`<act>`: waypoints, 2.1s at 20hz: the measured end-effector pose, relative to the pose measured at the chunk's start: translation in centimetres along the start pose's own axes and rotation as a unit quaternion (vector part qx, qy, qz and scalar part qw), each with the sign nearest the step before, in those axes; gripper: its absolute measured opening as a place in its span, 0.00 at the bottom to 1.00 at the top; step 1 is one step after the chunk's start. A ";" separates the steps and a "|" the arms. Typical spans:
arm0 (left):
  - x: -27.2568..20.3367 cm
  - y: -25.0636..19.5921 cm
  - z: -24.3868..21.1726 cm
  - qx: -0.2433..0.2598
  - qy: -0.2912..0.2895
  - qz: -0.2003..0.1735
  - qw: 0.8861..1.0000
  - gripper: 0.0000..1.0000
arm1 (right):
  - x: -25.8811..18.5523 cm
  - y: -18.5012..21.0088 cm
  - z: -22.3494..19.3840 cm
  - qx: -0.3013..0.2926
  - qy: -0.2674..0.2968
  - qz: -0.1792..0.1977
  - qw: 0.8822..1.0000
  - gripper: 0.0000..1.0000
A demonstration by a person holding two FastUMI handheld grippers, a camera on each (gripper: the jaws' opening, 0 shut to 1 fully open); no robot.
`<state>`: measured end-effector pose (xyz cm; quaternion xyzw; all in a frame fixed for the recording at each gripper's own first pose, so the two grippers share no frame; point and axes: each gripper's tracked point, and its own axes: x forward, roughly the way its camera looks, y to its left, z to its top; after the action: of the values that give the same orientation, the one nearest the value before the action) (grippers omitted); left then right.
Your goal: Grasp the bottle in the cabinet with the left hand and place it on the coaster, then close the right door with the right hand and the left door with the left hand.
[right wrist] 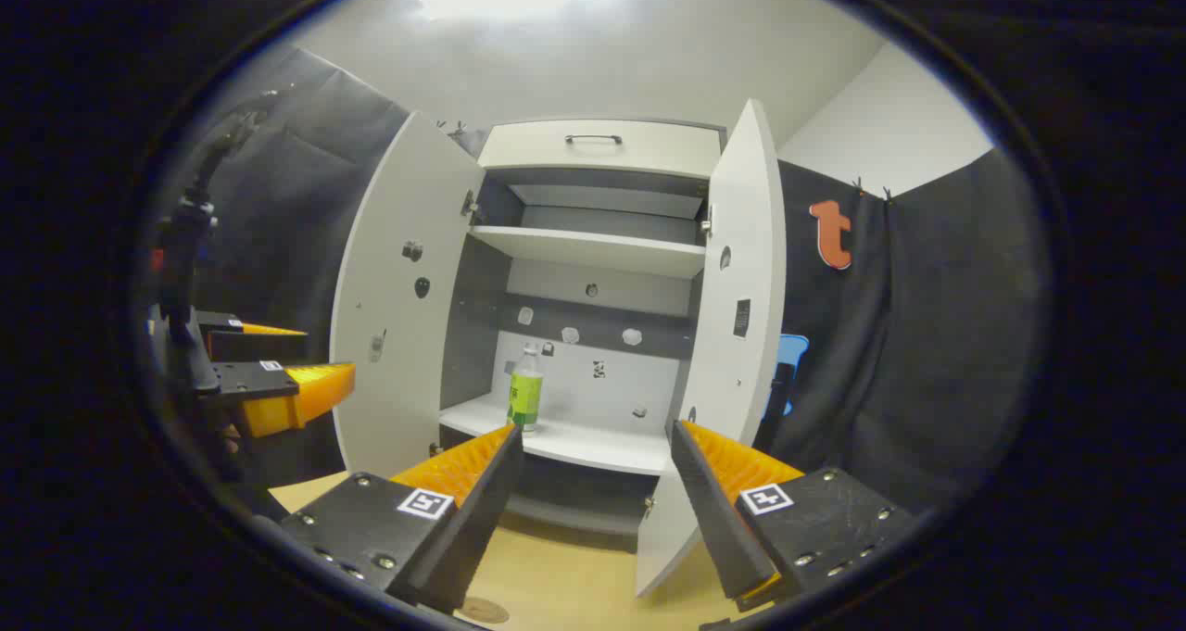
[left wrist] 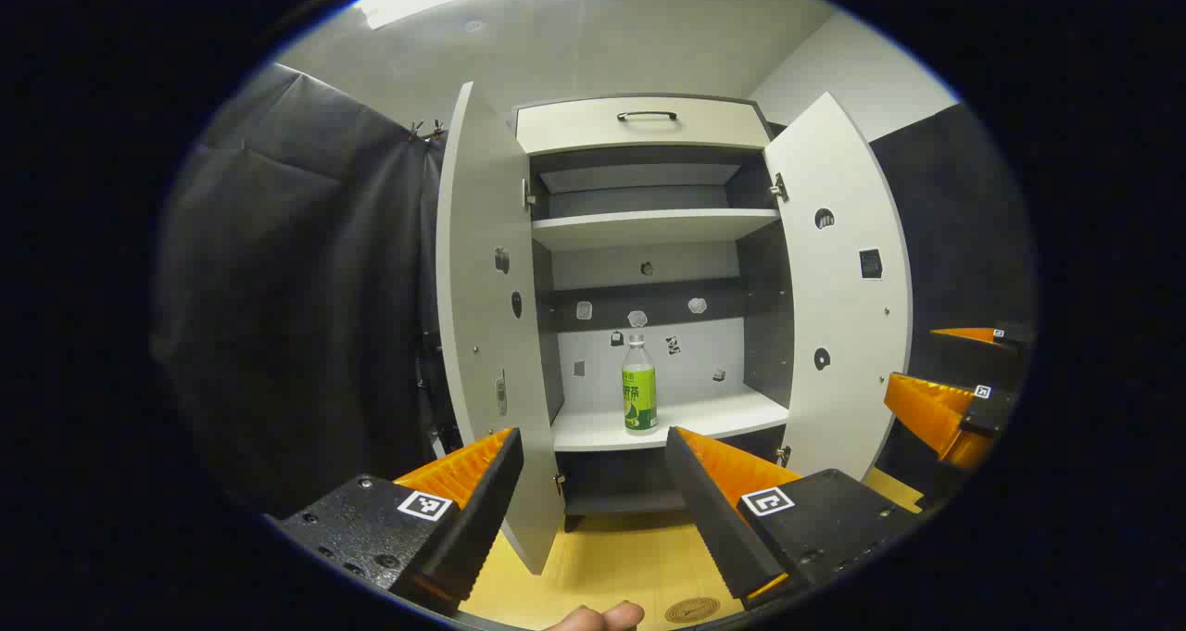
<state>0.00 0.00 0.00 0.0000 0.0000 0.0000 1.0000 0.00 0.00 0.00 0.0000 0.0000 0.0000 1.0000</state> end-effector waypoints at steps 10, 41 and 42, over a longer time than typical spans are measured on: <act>5.1 -0.5 -0.6 -0.017 0.016 -0.033 0.999 0.98 | 2.7 -0.9 0.1 0.006 0.012 -0.030 0.999 0.96; 21.3 -5.1 -1.6 -0.037 -0.001 -0.098 0.995 0.98 | 7.2 -3.0 -2.0 0.003 0.038 -0.077 0.996 0.94; 22.1 -5.6 -1.8 -0.042 0.000 -0.101 0.994 0.98 | 7.3 -2.9 -2.1 0.003 0.038 -0.076 0.996 0.94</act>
<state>22.06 -5.57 -1.79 -0.0418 -0.0003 -0.1012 0.9940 7.28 -2.90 -2.10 0.0029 0.0377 -0.0759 0.9964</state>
